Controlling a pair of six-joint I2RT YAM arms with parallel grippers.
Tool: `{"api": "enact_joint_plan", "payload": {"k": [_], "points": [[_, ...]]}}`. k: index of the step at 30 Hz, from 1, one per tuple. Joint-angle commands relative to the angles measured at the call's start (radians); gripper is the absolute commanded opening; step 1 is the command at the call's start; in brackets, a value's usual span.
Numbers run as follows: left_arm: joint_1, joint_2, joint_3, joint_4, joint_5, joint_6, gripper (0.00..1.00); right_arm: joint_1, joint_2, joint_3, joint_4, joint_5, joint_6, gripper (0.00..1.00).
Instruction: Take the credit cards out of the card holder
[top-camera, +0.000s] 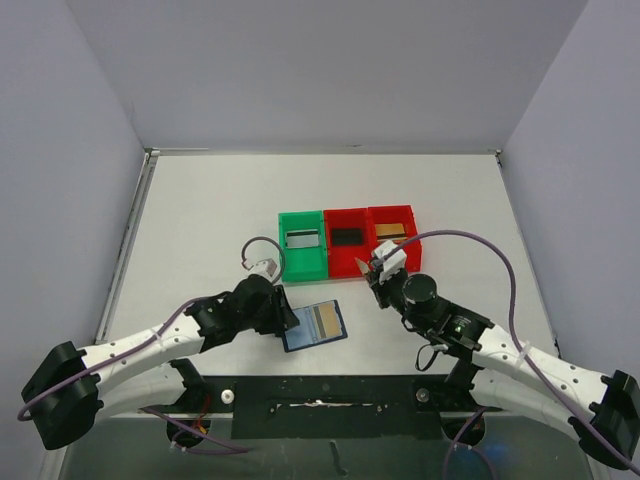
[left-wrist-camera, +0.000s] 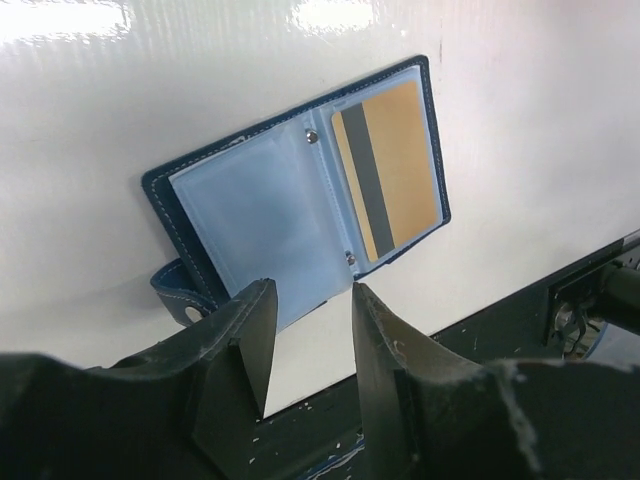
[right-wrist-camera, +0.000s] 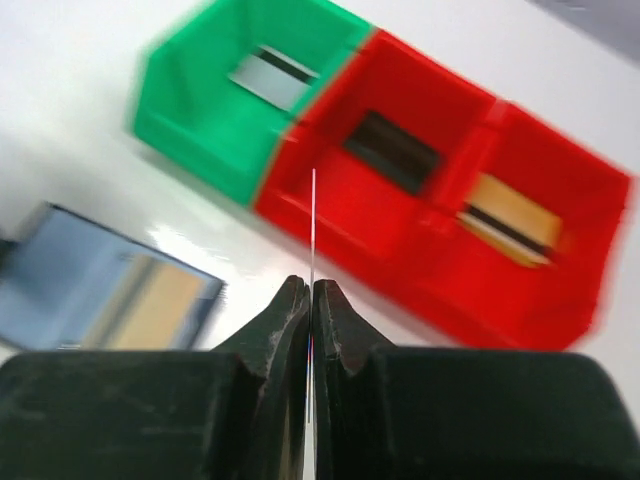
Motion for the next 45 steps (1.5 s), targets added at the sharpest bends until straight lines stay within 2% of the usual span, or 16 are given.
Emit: {"api": "enact_joint_plan", "payload": {"k": [1, 7, 11, 14, 20, 25, 30, 37, 45], "points": [[0.021, -0.040, 0.062, -0.060, -0.060, 0.038, 0.36, -0.052, 0.018, 0.094, -0.132, 0.313, -0.414, 0.00], [0.052, -0.050, 0.066, -0.080, -0.022, 0.054, 0.37, -0.329, -0.044, 0.084, -0.010, 0.005, -0.560, 0.00], [0.052, -0.075, 0.048, -0.084, -0.016, 0.044, 0.37, -0.525, 0.030, 0.126, -0.069, -0.195, -0.584, 0.00], [0.053, -0.094, 0.038, -0.088, -0.011, 0.038, 0.37, -0.585, 0.104, 0.149, -0.063, -0.297, -0.550, 0.00], [0.059, -0.105, 0.039, -0.096, -0.018, 0.029, 0.37, -0.588, 0.239, 0.179, 0.030, -0.289, -0.414, 0.00], [0.059, -0.088, 0.049, -0.087, -0.008, 0.028, 0.37, -0.583, 0.289, 0.161, 0.153, -0.278, -0.288, 0.00], [0.060, -0.070, 0.057, -0.092, 0.006, 0.035, 0.37, -0.529, 0.335, 0.105, 0.291, -0.095, -0.257, 0.00], [0.059, -0.067, 0.057, -0.087, 0.004, 0.031, 0.37, -0.456, 0.418, 0.097, 0.385, 0.049, -0.153, 0.00], [0.058, -0.074, 0.051, -0.099, 0.005, 0.027, 0.36, -0.391, 0.481, 0.092, 0.399, 0.056, -0.088, 0.00]]}}
